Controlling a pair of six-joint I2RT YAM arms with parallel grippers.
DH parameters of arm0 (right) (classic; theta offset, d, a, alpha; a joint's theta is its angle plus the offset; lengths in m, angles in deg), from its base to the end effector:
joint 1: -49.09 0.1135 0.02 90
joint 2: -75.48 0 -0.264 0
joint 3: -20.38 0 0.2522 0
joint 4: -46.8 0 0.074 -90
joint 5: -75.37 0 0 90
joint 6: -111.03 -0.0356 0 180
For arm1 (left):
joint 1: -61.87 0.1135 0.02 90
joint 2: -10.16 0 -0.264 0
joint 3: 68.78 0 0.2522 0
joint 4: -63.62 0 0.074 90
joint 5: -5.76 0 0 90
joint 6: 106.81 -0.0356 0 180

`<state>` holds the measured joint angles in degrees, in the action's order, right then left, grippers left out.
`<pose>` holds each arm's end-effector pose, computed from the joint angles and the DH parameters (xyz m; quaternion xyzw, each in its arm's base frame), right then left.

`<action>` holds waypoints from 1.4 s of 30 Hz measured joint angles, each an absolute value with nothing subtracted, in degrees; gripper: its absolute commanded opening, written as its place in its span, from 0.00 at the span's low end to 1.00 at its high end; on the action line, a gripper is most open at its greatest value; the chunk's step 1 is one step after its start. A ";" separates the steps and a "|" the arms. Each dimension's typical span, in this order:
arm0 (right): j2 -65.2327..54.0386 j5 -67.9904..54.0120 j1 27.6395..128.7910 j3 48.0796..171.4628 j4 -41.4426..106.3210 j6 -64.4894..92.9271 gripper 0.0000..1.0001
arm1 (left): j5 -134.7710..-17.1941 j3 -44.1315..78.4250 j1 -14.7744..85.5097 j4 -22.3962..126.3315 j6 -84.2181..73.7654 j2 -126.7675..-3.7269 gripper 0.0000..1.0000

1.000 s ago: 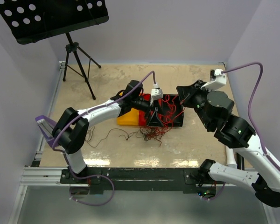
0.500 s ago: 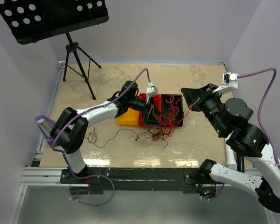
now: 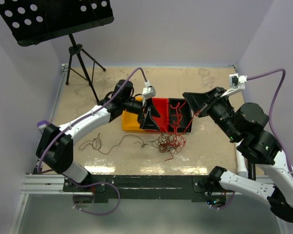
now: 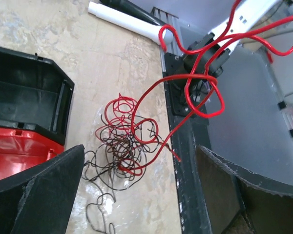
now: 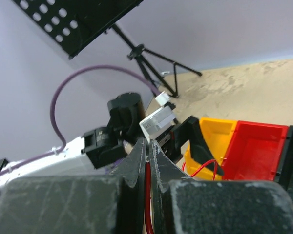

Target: Untangle the cables

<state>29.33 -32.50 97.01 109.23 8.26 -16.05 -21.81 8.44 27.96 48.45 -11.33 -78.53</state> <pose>0.0953 0.0892 0.4827 0.0497 0.6804 0.4108 0.6048 0.2662 -0.2170 0.2867 0.4426 0.6387 -0.5666 0.2742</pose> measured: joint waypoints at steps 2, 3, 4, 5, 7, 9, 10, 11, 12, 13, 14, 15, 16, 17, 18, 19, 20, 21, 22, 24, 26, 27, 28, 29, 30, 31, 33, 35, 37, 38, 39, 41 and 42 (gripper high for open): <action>28.74 -30.55 97.01 109.47 8.94 -15.50 0.00 | -21.13 11.48 27.74 43.62 -16.12 -78.55 1.00; 28.39 -29.70 97.01 109.71 9.20 -15.26 0.00 | -20.61 13.01 27.65 41.13 -18.98 -78.53 1.00; 27.93 -28.56 97.01 110.06 9.53 -14.93 0.00 | -20.10 14.41 27.54 38.99 -21.56 -78.50 1.00; 27.72 -28.10 97.01 110.25 9.94 -14.80 0.00 | -19.75 15.67 27.28 36.98 -23.92 -78.48 1.00; 27.06 -26.60 97.01 110.41 11.08 -14.43 0.00 | -19.25 17.36 26.56 34.29 -27.18 -78.31 1.00; 26.56 -25.09 97.01 110.41 11.82 -14.10 0.00 | -18.84 18.10 25.64 32.87 -29.65 -77.96 1.00; 26.29 -24.02 97.01 110.41 12.19 -13.90 0.00 | -18.71 18.10 25.22 32.28 -30.43 -77.74 1.00; 25.99 -23.19 97.01 110.41 12.63 -13.77 0.00 | -18.57 18.10 24.85 31.93 -31.22 -77.59 1.00; 25.77 -22.07 97.01 110.41 13.22 -13.56 0.00 | -18.57 18.10 24.57 31.73 -31.83 -77.56 1.00; 25.57 -20.80 97.01 110.41 13.83 -13.38 0.00 | -18.57 18.08 24.42 31.67 -32.40 -77.56 1.00; 25.35 -20.04 97.01 110.41 14.27 -13.25 0.00 | -18.57 18.03 24.37 31.69 -32.82 -77.56 1.00; 25.20 -19.19 97.01 110.43 14.77 -13.10 0.00 | -18.55 17.90 24.37 31.71 -33.08 -77.56 1.00; 25.05 -18.49 97.01 110.49 15.10 -12.94 0.00 | -18.47 17.75 24.35 31.71 -33.32 -77.56 1.00; 24.92 -17.77 97.01 110.58 15.45 -12.81 0.00 | -18.40 17.58 24.28 31.76 -33.54 -77.56 1.00; 24.85 -16.98 97.01 110.65 16.02 -12.72 0.00 | -18.29 17.33 24.20 31.73 -33.65 -77.56 1.00; 24.87 -16.41 97.01 110.67 16.39 -12.72 0.00 | -18.16 17.16 24.11 31.73 -33.73 -77.56 1.00; 24.90 -15.82 97.01 110.67 16.92 -12.72 0.00 | -17.94 16.94 23.85 31.89 -33.69 -77.56 1.00; 24.90 -15.08 97.01 110.67 17.57 -12.72 0.00 | -17.57 16.61 23.50 32.21 -33.32 -77.54 1.00; 24.87 -14.71 97.01 110.67 18.10 -12.72 0.00 | -17.13 16.24 23.06 32.83 -32.53 -77.52 1.00; 24.81 -13.83 97.01 110.67 18.86 -12.72 0.00 | -16.30 15.39 22.36 34.88 -30.24 -77.35 0.93; 24.55 -13.55 97.01 110.67 19.43 -12.70 0.00 | -15.41 14.97 21.92 36.37 -27.88 -77.17 0.74; 24.44 -13.55 97.01 110.65 19.67 -12.72 0.00 | -14.99 14.84 21.86 37.07 -27.13 -77.06 0.60; 24.28 -13.55 97.01 110.65 19.84 -12.70 0.00 | -14.51 14.82 21.88 37.46 -26.65 -76.91 0.48; 24.17 -13.55 97.01 110.63 19.98 -12.70 0.00 | -14.23 14.80 21.88 37.53 -26.30 -76.76 0.28; 24.11 -13.57 97.01 110.63 20.15 -12.70 0.00 | -14.05 14.69 21.88 37.70 -26.26 -76.54 0.07; 24.11 -13.59 97.01 110.63 20.22 -12.66 0.00 | -13.92 14.52 21.88 37.70 -26.26 -76.27 0.00; 24.28 -13.66 97.01 110.65 20.26 -12.51 0.00 | -14.09 14.14 21.92 37.46 -27.00 -75.77 0.00; 24.68 -13.81 97.01 110.65 20.19 -12.33 0.00 | -14.31 13.44 21.92 37.04 -27.53 -75.01 0.00; 25.18 -13.90 97.01 110.80 20.19 -12.31 0.00 | -14.42 12.83 21.92 36.74 -27.88 -74.26 0.00; 25.42 -14.09 97.01 110.91 20.17 -12.31 0.00 | -14.44 12.57 21.92 36.67 -27.90 -73.91 0.00; 25.70 -14.31 97.01 110.98 20.22 -12.29 0.00 | -14.49 12.53 21.92 36.52 -27.88 -73.72 0.00; 26.25 -15.30 97.01 111.08 20.11 -12.27 0.00 | -14.86 12.50 21.92 36.43 -27.90 -73.28 0.00; 26.49 -15.78 97.01 111.22 19.84 -12.20 0.00 | -15.32 12.50 21.92 36.02 -28.20 -73.00 0.00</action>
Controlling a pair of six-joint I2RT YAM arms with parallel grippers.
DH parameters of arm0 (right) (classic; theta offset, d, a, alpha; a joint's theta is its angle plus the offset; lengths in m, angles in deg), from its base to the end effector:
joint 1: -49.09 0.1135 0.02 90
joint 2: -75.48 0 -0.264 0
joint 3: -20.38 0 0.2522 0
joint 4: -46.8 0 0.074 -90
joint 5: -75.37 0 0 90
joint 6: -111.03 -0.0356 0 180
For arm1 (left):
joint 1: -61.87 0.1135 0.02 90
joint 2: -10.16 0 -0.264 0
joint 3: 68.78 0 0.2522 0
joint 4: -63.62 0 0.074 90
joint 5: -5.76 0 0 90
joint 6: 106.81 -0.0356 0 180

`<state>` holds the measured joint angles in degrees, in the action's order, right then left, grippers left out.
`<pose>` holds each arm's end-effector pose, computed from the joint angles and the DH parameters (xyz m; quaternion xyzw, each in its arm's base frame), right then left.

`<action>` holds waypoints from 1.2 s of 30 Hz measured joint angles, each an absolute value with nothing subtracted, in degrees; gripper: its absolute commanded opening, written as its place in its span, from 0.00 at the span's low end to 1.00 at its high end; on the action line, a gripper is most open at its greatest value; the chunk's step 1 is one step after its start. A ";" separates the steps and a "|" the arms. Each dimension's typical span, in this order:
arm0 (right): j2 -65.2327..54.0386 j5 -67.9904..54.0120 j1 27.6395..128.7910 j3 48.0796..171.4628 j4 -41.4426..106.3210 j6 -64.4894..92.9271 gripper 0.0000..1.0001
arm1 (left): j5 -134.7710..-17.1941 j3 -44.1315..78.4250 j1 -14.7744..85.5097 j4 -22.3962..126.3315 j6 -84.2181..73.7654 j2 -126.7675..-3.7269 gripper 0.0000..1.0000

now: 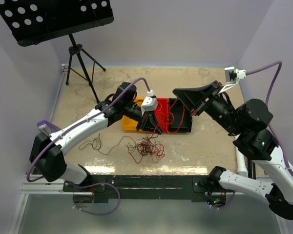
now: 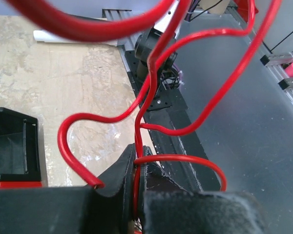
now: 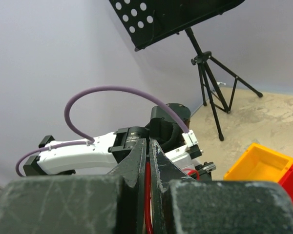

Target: Untangle the cables

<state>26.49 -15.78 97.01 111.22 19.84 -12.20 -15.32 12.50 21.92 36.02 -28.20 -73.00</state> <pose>0.0947 0.1038 0.5091 -0.0700 0.6055 0.5110 0.6061 0.2211 -0.2285 0.3246 0.5655 0.5184 -0.5761 0.2821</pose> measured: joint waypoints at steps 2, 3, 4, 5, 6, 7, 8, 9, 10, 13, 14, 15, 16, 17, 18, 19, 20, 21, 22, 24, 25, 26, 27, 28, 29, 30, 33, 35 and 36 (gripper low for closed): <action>26.73 -16.96 97.01 111.85 19.04 -11.92 0.00 | -16.17 12.46 21.92 34.49 -29.43 -72.41 0.00; 26.75 -18.01 97.03 112.64 18.01 -11.59 0.00 | -16.76 12.26 21.92 33.77 -30.13 -72.01 0.00; 26.75 -18.53 97.01 113.25 17.33 -11.26 0.00 | -17.29 12.00 21.92 32.94 -31.09 -71.64 0.00; 26.75 -19.60 97.03 114.21 16.06 -10.78 0.00 | -18.01 11.61 21.92 31.73 -32.36 -71.12 0.00; 26.71 -20.46 97.01 115.30 14.34 -10.28 0.00 | -18.62 11.26 21.92 30.68 -33.52 -70.61 0.00; 26.60 -21.39 97.03 116.40 12.26 -9.62 0.00 | -19.41 10.87 21.92 29.94 -34.96 -69.96 0.00; 26.40 -22.38 97.03 117.53 10.03 -8.92 0.00 | -20.28 10.58 21.90 29.13 -36.40 -69.26 0.00; 26.16 -23.12 97.05 118.43 8.57 -8.40 0.00 | -21.37 10.21 21.81 28.28 -38.11 -68.49 0.00; 25.70 -24.35 97.10 119.78 6.27 -7.78 0.00 | -22.66 9.73 21.79 27.45 -40.23 -67.66 0.00; 24.41 -28.00 97.23 122.52 0.61 -6.28 0.00 | -27.49 8.09 21.64 26.07 -46.48 -65.30 0.00; 24.15 -29.24 97.34 122.93 -0.83 -5.95 0.00 | -29.11 7.46 21.60 26.03 -48.27 -64.62 0.00; 23.98 -30.64 97.47 123.19 -2.41 -5.69 0.00 | -31.10 6.56 21.60 25.92 -50.59 -63.82 0.00; 23.93 -31.73 97.49 123.19 -3.48 -5.53 0.00 | -33.13 5.55 21.57 25.96 -52.77 -62.99 0.00; 23.87 -33.55 97.53 123.22 -4.29 -5.27 0.00 | -36.02 4.05 21.57 25.40 -55.44 -61.96 0.00; 23.87 -35.47 97.51 123.59 -4.13 -5.05 0.00 | -37.59 3.30 21.57 24.63 -56.25 -61.54 0.00; 23.91 -37.24 97.42 124.37 -4.02 -4.90 0.00 | -40.08 1.20 21.66 23.49 -58.56 -60.93 0.00; 24.15 -37.81 97.64 124.79 -5.36 -4.79 0.00 | -40.80 -0.02 21.57 24.32 -60.27 -60.84 0.00; 24.22 -38.42 97.77 124.77 -6.52 -4.64 0.00 | -41.85 -0.35 21.33 24.54 -61.41 -60.71 0.00; 24.22 -38.86 97.88 124.77 -6.93 -4.42 0.00 | -42.81 -0.83 21.14 24.83 -62.61 -60.34 0.00; 23.98 -39.95 97.88 124.77 -7.06 -4.35 0.00 | -44.34 -1.37 21.05 25.55 -64.36 -59.51 0.00; 23.78 -40.48 97.88 124.77 -7.06 -4.31 0.00 | -44.98 -1.66 21.05 25.90 -64.79 -59.14 0.00; 23.69 -40.65 97.91 124.77 -7.06 -4.22 0.00 | -45.44 -1.90 21.05 26.20 -65.08 -58.92 0.00; 23.65 -40.85 97.95 124.77 -7.08 -4.16 0.00 | -45.85 -2.25 21.05 26.71 -65.47 -58.75 0.00; 23.54 -41.22 97.95 124.77 -7.24 -4.16 0.00 | -46.27 -2.55 21.01 27.27 -65.71 -58.64 0.00; 23.34 -41.79 97.93 124.79 -7.32 -4.05 0.00 | -46.94 -2.86 20.96 27.80 -65.93 -58.57 0.00; 23.15 -42.14 97.93 124.79 -7.39 -3.89 0.00 | -47.56 -3.25 20.96 28.30 -66.04 -58.48 0.00; 22.03 -42.18 97.95 125.88 -8.68 -3.24 0.00 | -49.11 -4.50 20.94 30.14 -66.15 -58.37 0.08; 21.20 -42.14 97.95 126.80 -9.31 -3.00 0.00 | -49.24 -4.85 20.92 30.77 -66.06 -58.40 0.12; 20.76 -42.14 97.95 127.32 -9.47 -2.89 0.00 | -49.22 -4.89 20.92 30.97 -65.91 -58.40 0.14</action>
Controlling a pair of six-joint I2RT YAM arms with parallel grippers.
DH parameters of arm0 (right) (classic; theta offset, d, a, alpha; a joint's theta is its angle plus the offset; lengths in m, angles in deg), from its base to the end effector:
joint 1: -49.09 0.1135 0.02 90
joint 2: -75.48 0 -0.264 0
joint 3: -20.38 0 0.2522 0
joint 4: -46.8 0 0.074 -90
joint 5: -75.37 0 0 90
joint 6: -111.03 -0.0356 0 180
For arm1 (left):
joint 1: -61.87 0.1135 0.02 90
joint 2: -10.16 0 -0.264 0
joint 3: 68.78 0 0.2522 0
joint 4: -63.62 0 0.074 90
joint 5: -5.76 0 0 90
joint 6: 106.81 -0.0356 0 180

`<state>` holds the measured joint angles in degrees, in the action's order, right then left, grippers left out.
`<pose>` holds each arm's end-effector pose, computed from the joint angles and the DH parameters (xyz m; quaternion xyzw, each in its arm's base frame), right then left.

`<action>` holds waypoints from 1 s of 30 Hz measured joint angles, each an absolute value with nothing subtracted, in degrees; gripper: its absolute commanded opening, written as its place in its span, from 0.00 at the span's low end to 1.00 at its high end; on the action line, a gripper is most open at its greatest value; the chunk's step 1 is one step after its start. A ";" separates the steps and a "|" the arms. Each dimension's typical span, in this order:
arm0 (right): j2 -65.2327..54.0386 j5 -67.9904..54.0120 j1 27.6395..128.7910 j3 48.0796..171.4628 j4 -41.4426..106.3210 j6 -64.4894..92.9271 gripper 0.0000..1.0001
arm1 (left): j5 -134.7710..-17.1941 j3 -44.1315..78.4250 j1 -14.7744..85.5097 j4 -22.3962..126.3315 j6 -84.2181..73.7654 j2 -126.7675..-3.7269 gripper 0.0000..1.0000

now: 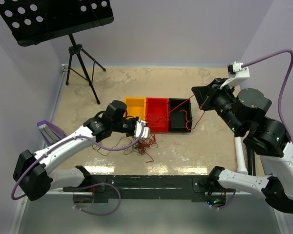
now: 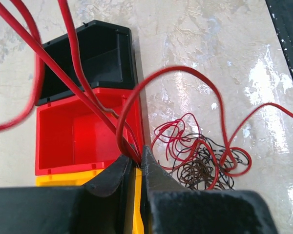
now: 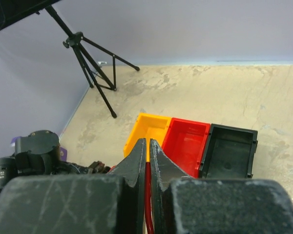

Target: Untangle the cables

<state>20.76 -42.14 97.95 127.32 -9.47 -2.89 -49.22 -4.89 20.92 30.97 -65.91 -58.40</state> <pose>0.0962 0.0851 0.5209 0.0048 0.7289 0.2528 0.6362 0.1806 -0.1838 0.2762 0.6989 0.5096 -0.2389 0.4412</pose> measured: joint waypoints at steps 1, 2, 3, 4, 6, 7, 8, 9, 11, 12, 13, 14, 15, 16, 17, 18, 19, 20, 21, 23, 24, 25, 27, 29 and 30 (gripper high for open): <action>20.52 -42.12 97.95 127.74 -9.42 -2.87 0.00 | -49.15 -4.89 20.92 31.01 -65.84 -58.37 0.18; 20.31 -42.20 97.93 128.13 -9.12 -2.85 0.00 | -49.13 -4.92 20.92 30.79 -65.58 -58.40 0.22; 20.28 -43.01 97.86 128.53 -7.67 -2.67 0.00 | -49.44 -5.07 20.96 29.50 -65.36 -58.40 0.25; 20.42 -43.93 97.62 129.44 -5.53 -2.60 0.00 | -49.92 -5.90 21.18 27.21 -65.23 -58.59 0.26; 21.64 -45.26 97.21 131.08 -0.94 -2.54 0.00 | -50.14 -8.17 21.71 22.90 -64.84 -59.79 0.20; 22.47 -45.48 97.08 131.39 0.65 -2.56 0.00 | -50.20 -9.13 21.77 21.20 -64.57 -60.49 0.11; 23.43 -45.63 97.01 131.54 2.21 -2.58 0.00 | -50.20 -9.90 21.77 19.91 -64.33 -61.06 0.02; 24.46 -45.83 97.01 131.54 3.36 -2.69 0.00 | -50.16 -10.25 21.77 19.12 -63.94 -61.43 0.00; 26.73 -46.71 97.01 131.67 5.20 -2.85 0.00 | -49.98 -10.49 21.75 18.62 -63.37 -62.11 0.00; 27.28 -47.01 97.01 131.87 5.62 -2.91 0.00 | -49.92 -10.49 21.75 18.75 -63.22 -62.22 0.00; 27.74 -47.58 97.01 132.35 6.01 -2.93 0.00 | -49.76 -10.49 21.73 18.88 -62.89 -62.33 0.00; 27.80 -48.02 97.01 132.74 6.12 -2.91 0.00 | -49.70 -10.49 21.75 18.88 -62.83 -62.37 0.00; 27.76 -48.34 97.01 133.18 6.18 -2.87 0.00 | -49.70 -10.49 21.75 18.88 -62.80 -62.37 0.00; 27.56 -48.65 97.01 133.49 6.21 -2.87 0.00 | -49.70 -10.49 21.75 18.88 -62.78 -62.37 0.00; 27.32 -48.83 97.01 133.58 6.31 -2.80 0.00 | -49.70 -10.49 21.73 18.88 -62.78 -62.37 0.00; 27.02 -49.28 97.01 133.55 6.31 -2.69 0.00 | -49.74 -10.49 21.73 18.88 -62.69 -62.37 0.00; 26.60 -49.63 97.01 133.44 6.40 -2.60 0.00 | -49.74 -10.49 21.75 18.86 -62.61 -62.33 0.00; 26.25 -49.74 97.01 133.16 6.55 -2.47 0.00 | -49.76 -10.49 21.75 18.84 -62.39 -62.29 0.01; 25.90 -49.98 97.01 132.26 7.06 -2.36 0.00 | -49.76 -10.49 21.75 18.79 -62.34 -62.20 0.02; 25.20 -50.40 97.01 130.25 7.41 -2.17 0.00 | -49.83 -10.47 21.75 18.44 -62.28 -61.91 0.04; 24.66 -51.03 97.01 128.68 7.74 -2.01 0.00 | -49.87 -10.42 21.75 18.14 -62.24 -61.72 0.06; 24.04 -51.25 97.01 127.63 7.95 -1.88 0.00 | -49.98 -10.27 21.75 17.55 -62.19 -61.50 0.08; 22.27 -51.86 97.01 124.59 8.96 -1.66 0.00 | -50.07 -9.77 21.77 16.46 -61.93 -61.00 0.14; 20.09 -52.78 97.01 121.62 9.75 -1.29 0.00 | -50.05 -8.81 21.88 14.99 -61.86 -60.47 0.25; 19.08 -53.17 97.01 120.33 10.12 -1.12 0.00 | -50.03 -8.08 21.95 14.14 -61.82 -60.21 0.27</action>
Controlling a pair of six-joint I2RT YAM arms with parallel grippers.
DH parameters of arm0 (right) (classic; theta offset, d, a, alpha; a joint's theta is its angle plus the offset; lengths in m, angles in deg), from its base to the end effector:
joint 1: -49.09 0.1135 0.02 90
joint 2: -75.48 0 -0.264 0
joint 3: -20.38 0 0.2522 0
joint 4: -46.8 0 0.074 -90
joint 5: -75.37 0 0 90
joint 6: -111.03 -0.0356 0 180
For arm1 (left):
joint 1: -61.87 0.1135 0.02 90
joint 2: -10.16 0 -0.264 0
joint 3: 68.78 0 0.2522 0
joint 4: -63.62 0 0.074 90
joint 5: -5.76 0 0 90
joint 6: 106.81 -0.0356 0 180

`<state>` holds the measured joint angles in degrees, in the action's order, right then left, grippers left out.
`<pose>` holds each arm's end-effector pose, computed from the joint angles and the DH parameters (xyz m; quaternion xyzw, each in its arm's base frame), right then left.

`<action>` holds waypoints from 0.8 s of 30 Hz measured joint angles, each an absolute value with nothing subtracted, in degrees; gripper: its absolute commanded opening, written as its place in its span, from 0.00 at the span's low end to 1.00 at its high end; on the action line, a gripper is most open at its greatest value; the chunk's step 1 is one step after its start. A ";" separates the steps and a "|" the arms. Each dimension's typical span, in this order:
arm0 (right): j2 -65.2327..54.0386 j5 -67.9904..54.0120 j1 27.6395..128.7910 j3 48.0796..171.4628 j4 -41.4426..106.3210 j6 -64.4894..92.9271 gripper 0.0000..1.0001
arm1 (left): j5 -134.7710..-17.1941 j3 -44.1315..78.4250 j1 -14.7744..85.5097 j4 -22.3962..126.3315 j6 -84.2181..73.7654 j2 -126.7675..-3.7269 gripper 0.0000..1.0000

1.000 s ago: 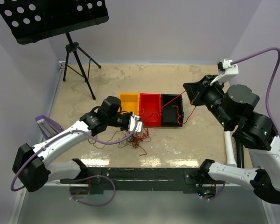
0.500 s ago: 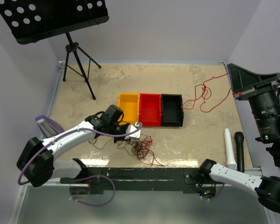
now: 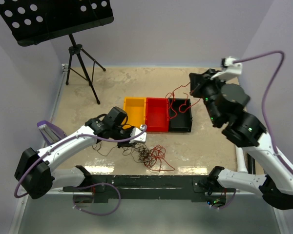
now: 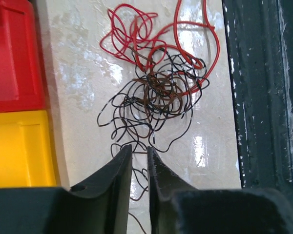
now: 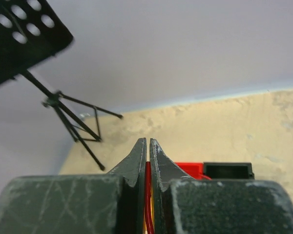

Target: Untangle the cables

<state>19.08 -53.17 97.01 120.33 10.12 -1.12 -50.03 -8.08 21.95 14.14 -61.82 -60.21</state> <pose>0.1222 0.1023 0.5193 0.1010 0.6656 0.2262 0.7040 0.1658 -0.1649 0.2310 0.6797 0.6268 -0.2720 0.2666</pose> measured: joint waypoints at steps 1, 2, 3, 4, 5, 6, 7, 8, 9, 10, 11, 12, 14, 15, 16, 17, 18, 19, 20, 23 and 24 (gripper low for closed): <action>17.77 -53.61 97.01 119.19 10.49 -0.94 0.00 | -50.03 -7.25 22.01 13.42 -61.65 -59.88 0.30; 16.44 -54.20 97.01 118.06 10.77 -0.79 0.00 | -50.03 -6.03 22.16 12.48 -61.32 -59.51 0.31; 15.34 -54.44 97.01 117.16 10.90 -0.73 0.00 | -50.03 -5.18 22.27 11.97 -61.16 -59.23 0.34; 14.14 -54.86 97.01 116.09 11.08 -0.64 0.00 | -50.00 -4.17 22.45 11.32 -60.90 -58.99 0.34; 13.09 -55.47 96.99 115.02 11.28 -0.55 0.00 | -50.03 -2.95 22.60 10.69 -60.66 -58.70 0.35; 12.44 -55.75 96.92 114.32 11.32 -0.51 0.00 | -50.03 -2.01 22.78 10.27 -60.38 -58.48 0.35; 11.83 -56.10 96.79 113.58 11.45 -0.51 0.00 | -50.05 -1.13 22.91 9.90 -59.94 -58.22 0.36; 11.28 -56.43 96.59 112.90 11.56 -0.51 0.00 | -50.07 -0.41 23.02 9.61 -59.66 -57.96 0.35; 10.95 -56.93 96.31 112.33 11.67 -0.53 0.00 | -50.16 0.18 23.19 9.26 -59.35 -57.65 0.36; 10.78 -57.26 96.07 111.87 11.74 -0.55 0.00 | -50.25 0.59 23.24 8.94 -59.20 -57.39 0.36; 10.71 -57.63 95.72 111.30 11.84 -0.59 0.00 | -50.35 1.03 23.24 8.48 -59.00 -57.15 0.36; 10.73 -57.94 95.37 110.69 12.06 -0.70 0.00 | -50.55 1.40 23.28 8.15 -58.76 -56.93 0.36; 10.86 -58.79 94.71 109.38 12.24 -0.99 0.00 | -50.86 2.04 23.37 7.38 -58.21 -56.62 0.36; 10.93 -58.95 94.54 108.92 12.26 -1.10 0.00 | -51.08 2.34 23.39 6.99 -58.04 -56.56 0.37; 11.02 -59.14 94.26 108.42 12.19 -1.29 0.00 | -51.27 2.58 23.45 6.64 -57.91 -56.56 0.38; 11.13 -59.38 93.99 108.00 12.15 -1.53 0.00 | -51.60 2.91 23.56 6.27 -57.78 -56.56 0.38; 11.15 -59.91 93.84 107.70 12.00 -1.86 0.00 | -51.86 3.15 23.63 5.94 -57.67 -56.56 0.39; 11.17 -60.28 93.64 107.41 11.78 -2.10 0.00 | -52.08 3.39 23.65 5.70 -57.47 -56.56 0.39; 11.17 -60.58 93.56 107.15 11.65 -2.34 0.00 | -52.41 3.67 23.83 5.48 -57.08 -56.56 0.39; 11.39 -61.83 93.14 105.62 11.10 -3.11 0.00 | -53.24 4.64 24.26 5.13 -56.31 -56.56 0.40; 11.41 -62.09 92.97 105.07 11.04 -3.30 0.00 | -53.39 5.05 24.42 5.02 -56.23 -56.56 0.39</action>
<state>11.41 -62.09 92.97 105.07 11.04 -3.30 -53.39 5.05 24.42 5.02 -56.23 -56.56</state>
